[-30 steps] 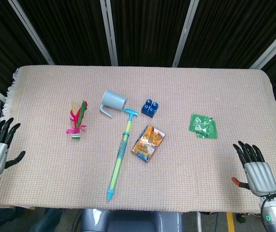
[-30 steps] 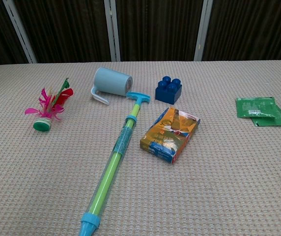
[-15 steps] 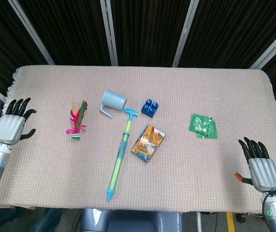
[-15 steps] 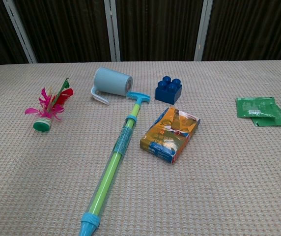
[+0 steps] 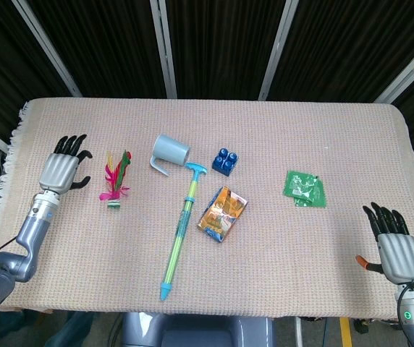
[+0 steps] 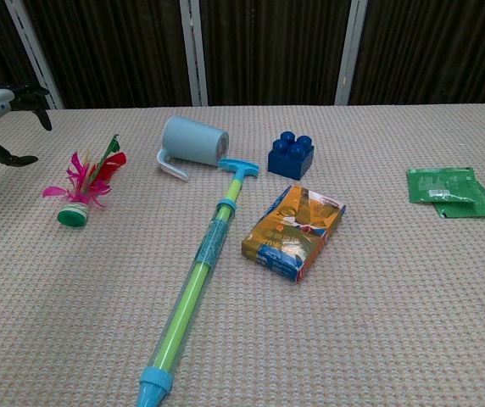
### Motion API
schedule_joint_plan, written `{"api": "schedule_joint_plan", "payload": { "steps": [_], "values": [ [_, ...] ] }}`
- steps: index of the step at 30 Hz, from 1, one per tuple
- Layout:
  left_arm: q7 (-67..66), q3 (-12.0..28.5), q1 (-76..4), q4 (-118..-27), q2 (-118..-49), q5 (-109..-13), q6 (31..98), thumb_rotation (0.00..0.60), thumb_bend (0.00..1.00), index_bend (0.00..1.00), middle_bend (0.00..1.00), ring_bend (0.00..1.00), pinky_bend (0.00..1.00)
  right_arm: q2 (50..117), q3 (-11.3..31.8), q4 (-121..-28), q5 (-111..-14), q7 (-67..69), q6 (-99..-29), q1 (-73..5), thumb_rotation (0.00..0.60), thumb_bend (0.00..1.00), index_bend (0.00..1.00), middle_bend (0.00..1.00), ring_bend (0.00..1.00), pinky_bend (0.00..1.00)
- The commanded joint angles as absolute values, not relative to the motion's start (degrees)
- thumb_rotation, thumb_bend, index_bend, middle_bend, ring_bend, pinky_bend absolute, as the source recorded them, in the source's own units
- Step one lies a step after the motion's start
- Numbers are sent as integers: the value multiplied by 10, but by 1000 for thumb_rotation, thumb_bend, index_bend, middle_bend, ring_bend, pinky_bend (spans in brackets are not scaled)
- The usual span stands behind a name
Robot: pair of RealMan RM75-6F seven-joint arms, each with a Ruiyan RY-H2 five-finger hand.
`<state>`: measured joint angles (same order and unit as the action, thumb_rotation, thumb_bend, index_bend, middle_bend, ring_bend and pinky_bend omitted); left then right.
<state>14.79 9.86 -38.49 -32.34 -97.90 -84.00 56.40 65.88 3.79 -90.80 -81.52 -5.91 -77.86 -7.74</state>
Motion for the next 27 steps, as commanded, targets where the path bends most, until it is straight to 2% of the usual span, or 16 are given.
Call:
{"api": "schedule_joint_plan", "payload": {
  "steps": [1, 13, 27],
  "values": [
    [150, 94, -398, -305, -991, -840, 551, 600, 276, 325, 0, 0, 0, 659, 39, -907, -813, -59, -778, -78, 600, 99, 0, 0, 0, 0],
    [134, 78, -447, -227, -1030, -830, 464, 600, 253, 307, 0, 0, 0, 662, 44, -899, -802, -55, -775, -79, 600, 101, 0, 0, 0, 0],
    [165, 58, -489, -166, -1074, -839, 420, 600, 246, 292, 0, 0, 0, 669, 51, -891, -790, -62, -776, -82, 600, 106, 0, 0, 0, 0]
  ]
}}
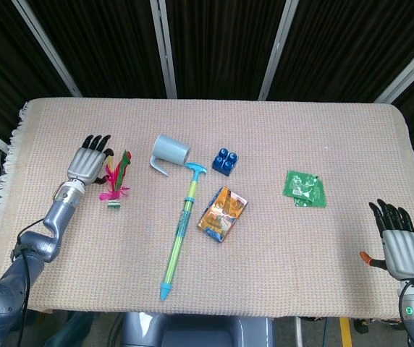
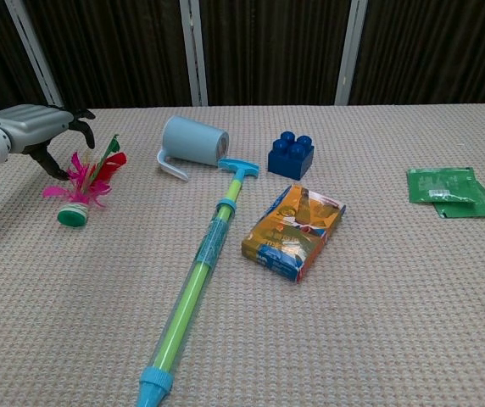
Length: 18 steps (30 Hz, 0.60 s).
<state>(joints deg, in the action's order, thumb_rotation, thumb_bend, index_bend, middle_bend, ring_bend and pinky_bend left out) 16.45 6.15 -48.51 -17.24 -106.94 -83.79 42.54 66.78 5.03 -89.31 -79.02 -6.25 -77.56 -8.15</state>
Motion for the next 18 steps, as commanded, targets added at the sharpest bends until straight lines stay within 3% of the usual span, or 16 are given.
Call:
{"api": "schedule_joint_plan", "payload": {
  "steps": [1, 10, 18],
  "values": [
    [165, 57, -491, -162, -1077, -839, 415, 600, 246, 294, 0, 0, 0, 670, 51, -889, -790, -62, -777, -82, 600, 106, 0, 0, 0, 0],
    [157, 51, -499, -143, -1089, -835, 387, 600, 303, 374, 0, 0, 0, 674, 54, -881, -788, -62, -782, -81, 600, 111, 0, 0, 0, 0],
    [162, 50, -495, -131, -1094, -833, 396, 600, 451, 537, 0, 0, 0, 676, 52, -883, -788, -67, -779, -83, 600, 111, 0, 0, 0, 0]
  ]
}}
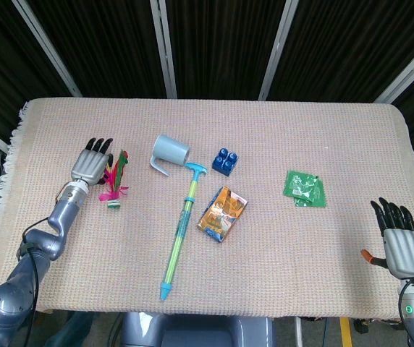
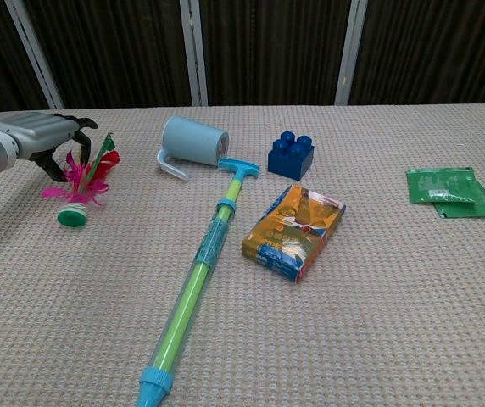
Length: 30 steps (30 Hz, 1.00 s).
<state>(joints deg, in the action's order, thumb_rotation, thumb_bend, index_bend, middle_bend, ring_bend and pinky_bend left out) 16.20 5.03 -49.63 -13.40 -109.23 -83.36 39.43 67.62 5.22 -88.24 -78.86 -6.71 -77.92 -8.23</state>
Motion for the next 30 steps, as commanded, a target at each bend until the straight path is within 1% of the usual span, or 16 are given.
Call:
{"api": "schedule_joint_plan", "payload": {
  "steps": [1, 4, 8, 12, 15, 16, 19, 22, 26, 28, 30],
  "values": [
    [160, 50, -494, -127, -1095, -833, 397, 600, 462, 554, 0, 0, 0, 676, 52, -883, -788, -67, -779, -82, 600, 111, 0, 0, 0, 0],
    [154, 50, -492, -121, -1097, -831, 402, 600, 484, 610, 0, 0, 0, 675, 52, -883, -788, -67, -779, -82, 600, 111, 0, 0, 0, 0],
    [160, 53, -487, -126, -1090, -829, 429, 600, 487, 638, 0, 0, 0, 675, 51, -885, -788, -68, -779, -82, 600, 111, 0, 0, 0, 0],
    [162, 51, -477, -150, -1072, -836, 492, 600, 487, 630, 0, 0, 0, 674, 49, -888, -790, -68, -774, -84, 600, 111, 0, 0, 0, 0],
    [155, 51, -467, -186, -1049, -843, 557, 600, 487, 622, 0, 0, 0, 672, 47, -891, -796, -65, -777, -83, 600, 111, 0, 0, 0, 0],
    [148, 52, -463, -207, -1037, -847, 588, 600, 488, 620, 0, 0, 0, 670, 46, -893, -800, -63, -780, -82, 600, 111, 0, 0, 0, 0],
    [123, 51, -453, -269, -1005, -856, 642, 600, 488, 602, 0, 0, 0, 667, 44, -898, -809, -59, -790, -78, 600, 111, 0, 0, 0, 0],
    [68, 48, -442, -375, -954, -871, 693, 600, 484, 577, 0, 0, 0, 662, 41, -904, -822, -52, -802, -73, 600, 111, 0, 0, 0, 0],
    [-10, 45, -428, -522, -892, -881, 723, 600, 483, 572, 0, 0, 0, 656, 38, -908, -836, -44, -819, -67, 600, 111, 0, 0, 0, 0],
    [-43, 44, -421, -580, -869, -881, 728, 600, 483, 571, 0, 0, 0, 654, 37, -909, -841, -40, -825, -64, 600, 111, 0, 0, 0, 0],
    [-65, 43, -415, -617, -855, -881, 732, 600, 485, 569, 0, 0, 0, 652, 36, -910, -845, -37, -828, -63, 600, 111, 0, 0, 0, 0]
  ]
}}
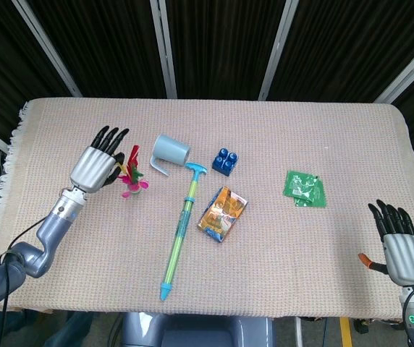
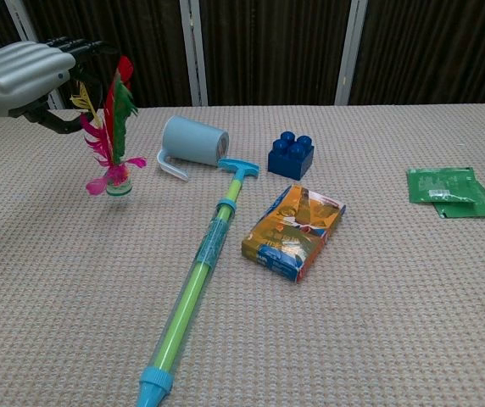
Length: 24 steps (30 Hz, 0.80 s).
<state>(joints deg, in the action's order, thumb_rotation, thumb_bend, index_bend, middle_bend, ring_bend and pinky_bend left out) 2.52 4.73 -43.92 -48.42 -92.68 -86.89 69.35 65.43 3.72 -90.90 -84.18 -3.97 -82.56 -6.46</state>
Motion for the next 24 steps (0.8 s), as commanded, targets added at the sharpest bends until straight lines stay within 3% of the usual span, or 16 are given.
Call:
{"api": "schedule_joint_plan", "payload": {
  "steps": [1, 7, 21, 24],
  "values": [
    [-76, 43, -412, -635, -848, -881, 733, 600, 485, 569, 0, 0, 0, 651, 36, -910, -846, -35, -830, -62, 600, 111, 0, 0, 0, 0],
    [-105, 37, -404, -677, -835, -879, 719, 600, 481, 523, 0, 0, 0, 649, 34, -911, -852, -31, -836, -59, 600, 111, 0, 0, 0, 0],
    [-115, 8, -387, -682, -850, -916, 718, 600, 436, 476, 0, 0, 0, 651, 35, -913, -849, -41, -833, -58, 600, 115, 0, 0, 0, 0],
    [-109, 12, -381, -692, -843, -921, 733, 600, 346, 326, 0, 0, 0, 653, 35, -912, -848, -43, -830, -59, 600, 115, 0, 0, 0, 0]
  ]
}}
